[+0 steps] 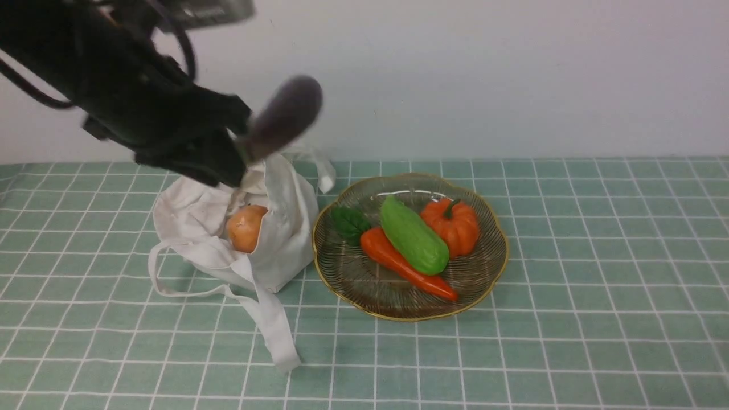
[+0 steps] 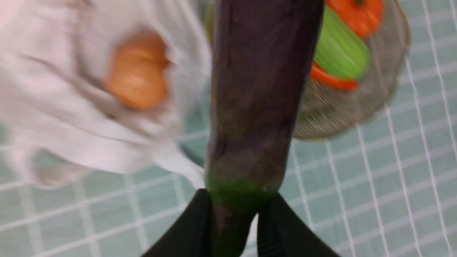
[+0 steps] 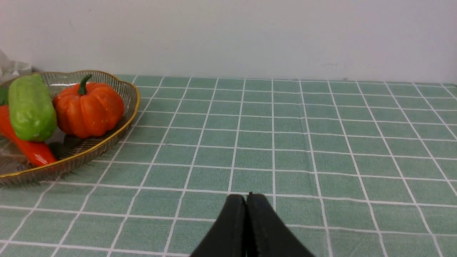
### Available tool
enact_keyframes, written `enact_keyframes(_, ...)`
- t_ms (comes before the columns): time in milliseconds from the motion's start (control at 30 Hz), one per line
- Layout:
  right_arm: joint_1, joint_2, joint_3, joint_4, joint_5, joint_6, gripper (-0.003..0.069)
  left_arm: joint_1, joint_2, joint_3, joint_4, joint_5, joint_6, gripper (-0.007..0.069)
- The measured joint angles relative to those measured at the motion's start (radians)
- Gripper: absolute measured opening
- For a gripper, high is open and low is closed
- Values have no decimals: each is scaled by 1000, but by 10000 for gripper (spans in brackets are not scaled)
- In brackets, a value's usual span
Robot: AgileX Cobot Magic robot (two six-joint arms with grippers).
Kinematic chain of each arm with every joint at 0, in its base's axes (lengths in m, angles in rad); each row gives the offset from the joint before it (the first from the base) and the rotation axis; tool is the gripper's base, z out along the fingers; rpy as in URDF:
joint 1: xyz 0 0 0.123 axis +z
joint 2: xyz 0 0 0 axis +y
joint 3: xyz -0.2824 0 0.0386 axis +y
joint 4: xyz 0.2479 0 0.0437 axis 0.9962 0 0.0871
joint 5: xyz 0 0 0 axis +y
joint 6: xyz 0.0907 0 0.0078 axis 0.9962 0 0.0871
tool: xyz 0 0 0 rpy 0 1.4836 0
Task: Take vegetables from cloth bag on blue coffee tablecloth place on plate.
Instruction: 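Take the eggplant out of the bag and place it in the plate with the left gripper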
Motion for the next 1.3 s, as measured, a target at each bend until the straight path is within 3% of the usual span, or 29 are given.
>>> enact_keyframes(133,0,0,0,0,0,0,-15,-196,128,39,79,-69,-141,139)
enact_keyframes(267,0,0,0,0,0,0,-15,-312,261,41,187,-178,-295,139)
enact_keyframes(567,0,0,0,0,0,0,-15,-361,383,41,272,-318,-570,129)
enact_keyframes(767,0,0,0,0,0,0,-15,-361,390,41,281,-352,-590,141)
enact_keyframes(833,0,0,0,0,0,0,-15,-361,391,41,281,-366,-592,181)
enact_keyframes(1167,0,0,0,0,0,0,-15,-361,366,36,270,-411,-593,530)
enact_keyframes(1300,0,0,0,0,0,0,-15,-361,298,10,296,-382,-587,560)
